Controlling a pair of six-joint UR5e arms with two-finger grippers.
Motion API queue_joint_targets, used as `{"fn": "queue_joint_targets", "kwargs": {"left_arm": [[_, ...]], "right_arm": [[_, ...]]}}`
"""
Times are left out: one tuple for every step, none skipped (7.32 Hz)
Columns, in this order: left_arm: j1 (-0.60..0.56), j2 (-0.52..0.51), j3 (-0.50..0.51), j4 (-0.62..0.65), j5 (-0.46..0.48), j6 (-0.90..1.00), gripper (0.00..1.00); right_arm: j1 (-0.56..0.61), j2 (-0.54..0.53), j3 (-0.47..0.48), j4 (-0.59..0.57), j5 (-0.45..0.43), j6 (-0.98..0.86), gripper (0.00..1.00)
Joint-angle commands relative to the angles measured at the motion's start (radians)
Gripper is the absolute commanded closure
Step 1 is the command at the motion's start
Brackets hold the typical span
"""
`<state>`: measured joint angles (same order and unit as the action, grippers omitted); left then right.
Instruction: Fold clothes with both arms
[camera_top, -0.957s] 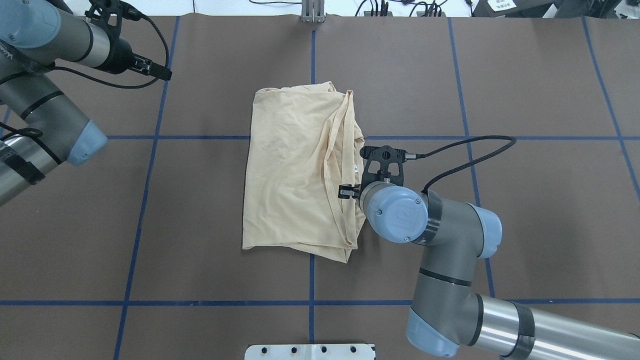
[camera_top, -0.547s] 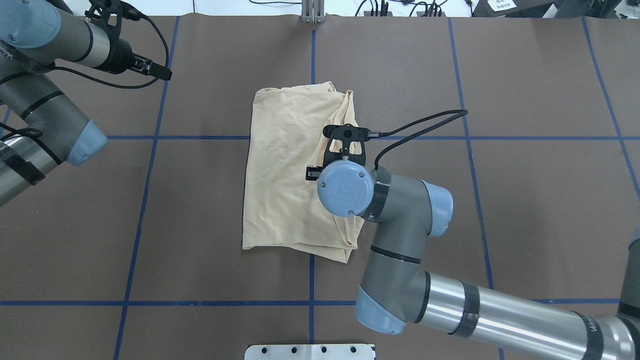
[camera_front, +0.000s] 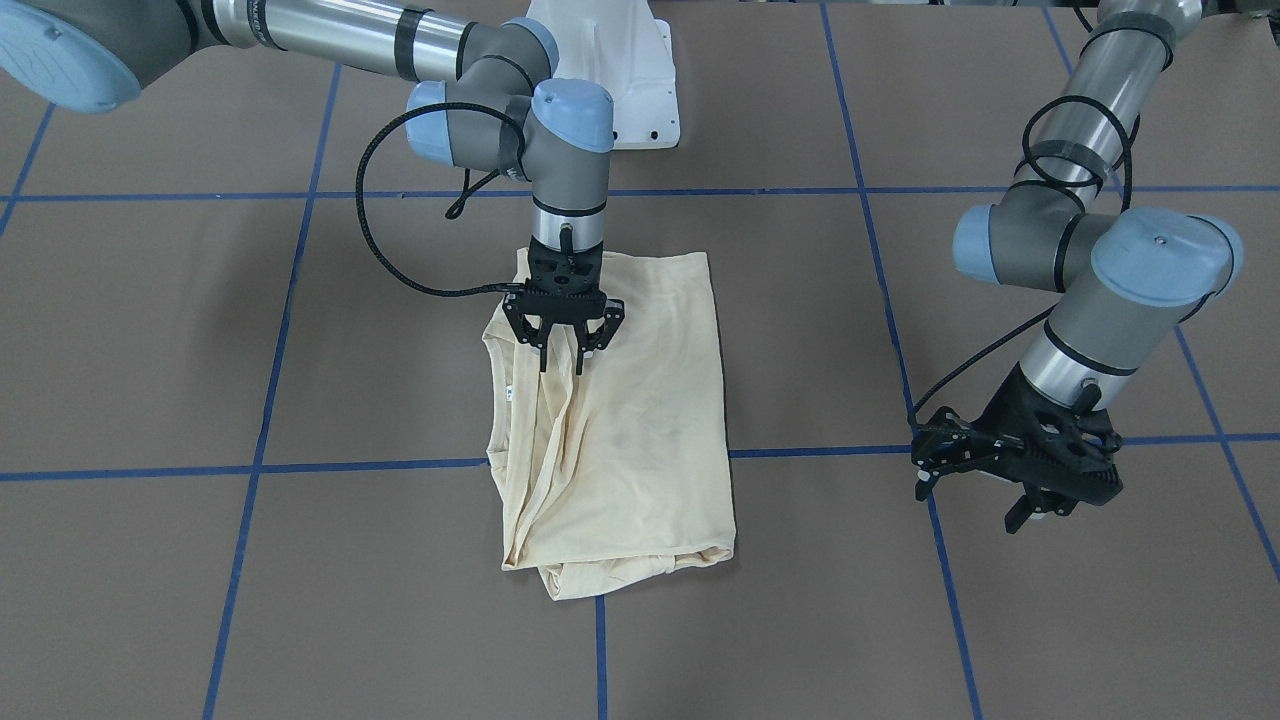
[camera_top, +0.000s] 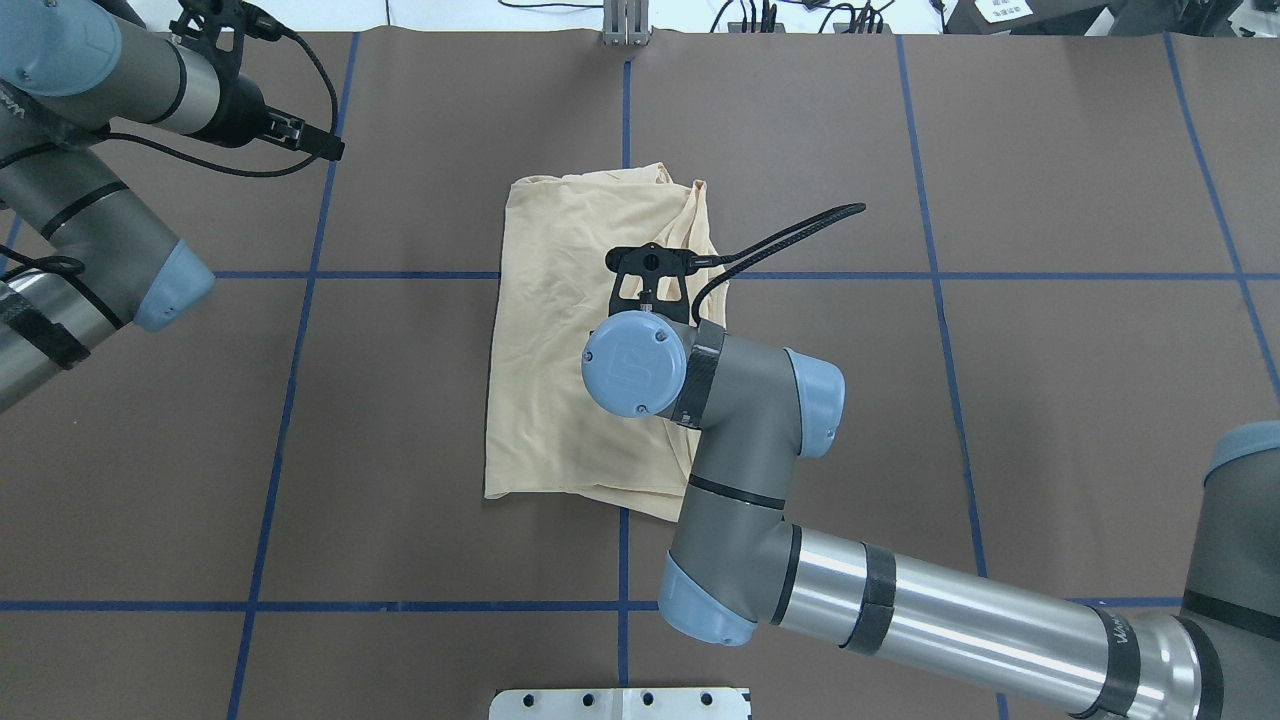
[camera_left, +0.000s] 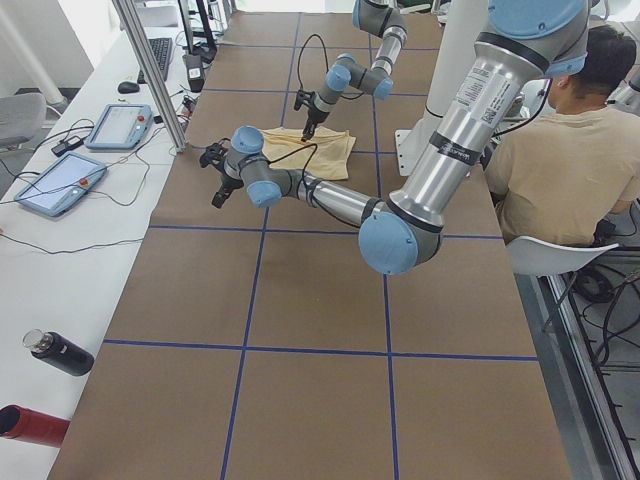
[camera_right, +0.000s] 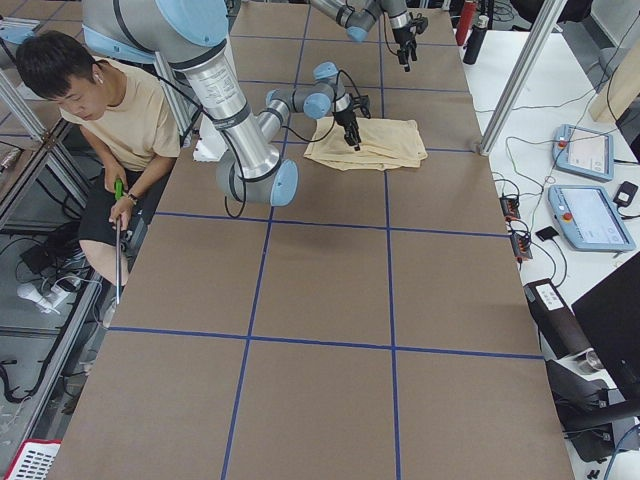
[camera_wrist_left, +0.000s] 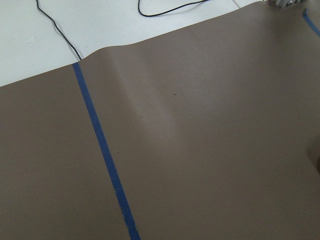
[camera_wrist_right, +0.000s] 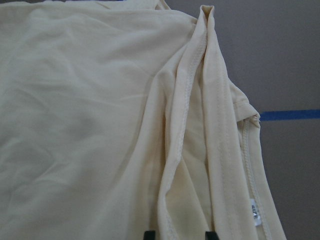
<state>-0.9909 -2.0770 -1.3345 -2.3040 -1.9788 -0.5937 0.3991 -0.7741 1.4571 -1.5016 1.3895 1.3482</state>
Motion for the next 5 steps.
{"fn": "queue_joint_targets", "kwargs": {"left_arm": [[0.000, 0.000, 0.000, 0.000, 0.000, 0.000, 0.00], [0.002, 0.000, 0.001, 0.000, 0.000, 0.000, 0.00], [0.002, 0.000, 0.001, 0.000, -0.002, 0.000, 0.00], [0.006, 0.002, 0.003, 0.000, 0.000, 0.000, 0.00], [0.006, 0.002, 0.003, 0.000, 0.000, 0.000, 0.00]], "right_arm": [[0.000, 0.042, -0.072, -0.003, 0.000, -0.011, 0.56], [0.000, 0.045, -0.073, -0.006, 0.002, -0.021, 0.56], [0.000, 0.044, -0.073, -0.008, 0.002, -0.032, 0.67], [0.000, 0.042, -0.072, -0.009, 0.003, -0.038, 0.91], [0.001, 0.041, -0.066, -0.008, 0.003, -0.078, 1.00]]}}
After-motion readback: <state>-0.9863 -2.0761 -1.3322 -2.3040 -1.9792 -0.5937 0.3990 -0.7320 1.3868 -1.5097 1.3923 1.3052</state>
